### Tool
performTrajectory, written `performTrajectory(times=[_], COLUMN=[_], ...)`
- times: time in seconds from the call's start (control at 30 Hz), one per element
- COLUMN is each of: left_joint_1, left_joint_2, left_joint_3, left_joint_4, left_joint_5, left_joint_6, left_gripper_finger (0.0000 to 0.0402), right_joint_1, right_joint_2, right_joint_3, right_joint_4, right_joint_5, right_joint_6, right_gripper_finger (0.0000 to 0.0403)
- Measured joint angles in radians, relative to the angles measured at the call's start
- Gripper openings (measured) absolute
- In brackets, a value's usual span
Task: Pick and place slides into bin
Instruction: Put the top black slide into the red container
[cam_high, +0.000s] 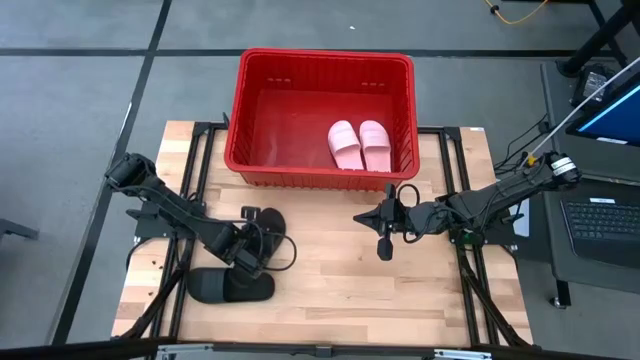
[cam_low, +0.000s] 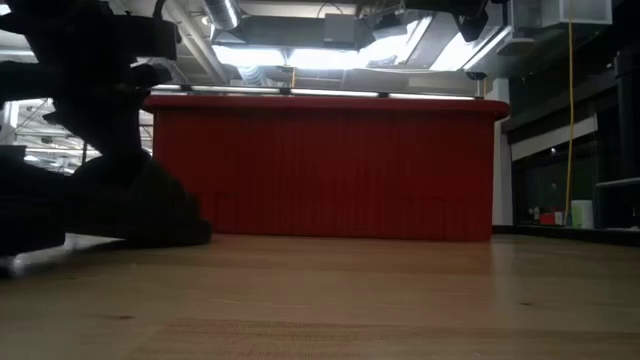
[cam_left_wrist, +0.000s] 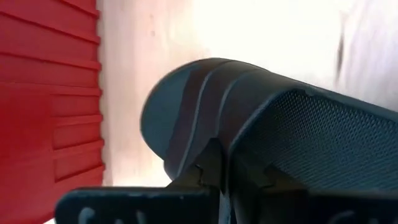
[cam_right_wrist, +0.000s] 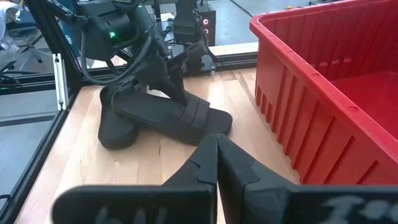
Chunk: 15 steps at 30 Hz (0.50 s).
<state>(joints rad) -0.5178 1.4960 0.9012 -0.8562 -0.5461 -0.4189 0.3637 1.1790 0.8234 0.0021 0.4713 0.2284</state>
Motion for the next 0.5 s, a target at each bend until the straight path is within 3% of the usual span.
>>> performTrajectory(times=[0.3, 0.5], left_joint_1=[0.000, 0.000], left_joint_2=[0.001, 0.001], left_joint_3=[0.122, 0.262], left_joint_4=[-0.017, -0.026], left_joint_5=[-0.014, -0.080], left_joint_6=[0.008, 0.065], left_gripper_finger=[0.0006, 0.0005], right_joint_1=[0.000, 0.000], right_joint_2=[0.000, 0.001], right_joint_3=[0.000, 0.000], right_joint_4=[-0.112, -0.154], right_joint_5=[-0.001, -0.001], right_joint_6=[0.032, 0.054], right_gripper_finger=[0.0004, 0.0004])
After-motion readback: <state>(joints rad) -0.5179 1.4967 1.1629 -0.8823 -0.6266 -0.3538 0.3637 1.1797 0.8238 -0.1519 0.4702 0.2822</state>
